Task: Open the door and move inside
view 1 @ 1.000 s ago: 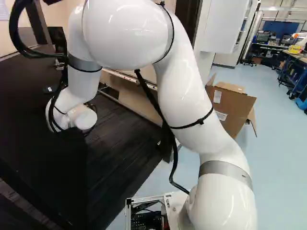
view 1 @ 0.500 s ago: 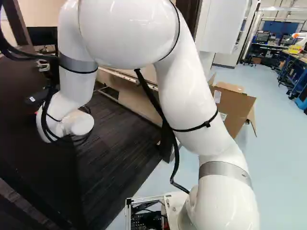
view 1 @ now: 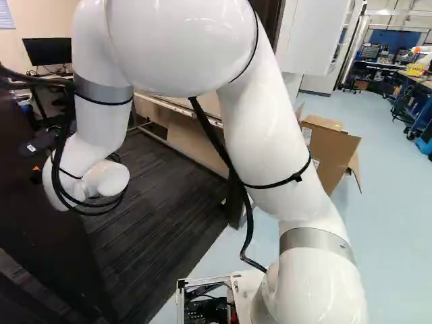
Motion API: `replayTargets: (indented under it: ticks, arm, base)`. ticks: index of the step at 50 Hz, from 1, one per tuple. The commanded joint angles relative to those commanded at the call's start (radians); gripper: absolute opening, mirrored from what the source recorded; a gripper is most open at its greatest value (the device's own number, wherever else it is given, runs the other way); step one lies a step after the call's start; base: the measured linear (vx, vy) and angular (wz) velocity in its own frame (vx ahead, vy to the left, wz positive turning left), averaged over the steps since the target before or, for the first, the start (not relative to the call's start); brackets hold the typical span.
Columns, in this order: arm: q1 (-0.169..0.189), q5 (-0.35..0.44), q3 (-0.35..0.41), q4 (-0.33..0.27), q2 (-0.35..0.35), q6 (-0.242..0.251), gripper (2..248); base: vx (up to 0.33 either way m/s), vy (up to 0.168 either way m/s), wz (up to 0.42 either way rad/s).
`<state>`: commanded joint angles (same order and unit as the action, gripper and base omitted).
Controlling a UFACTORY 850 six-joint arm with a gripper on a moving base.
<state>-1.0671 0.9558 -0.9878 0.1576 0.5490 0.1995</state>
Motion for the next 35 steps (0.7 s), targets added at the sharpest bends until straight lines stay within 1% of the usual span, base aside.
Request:
replayTargets:
  ticks: [17, 35]
  arm:
    - [0.027, 0.000, 0.073, 0.017, -0.056, 0.000, 247]
    - [0.071, 0.000, 0.132, 0.047, -0.101, 0.000, 247]
  base:
    - [0.000, 0.000, 0.000]
    - [0.000, 0.000, 0.000]
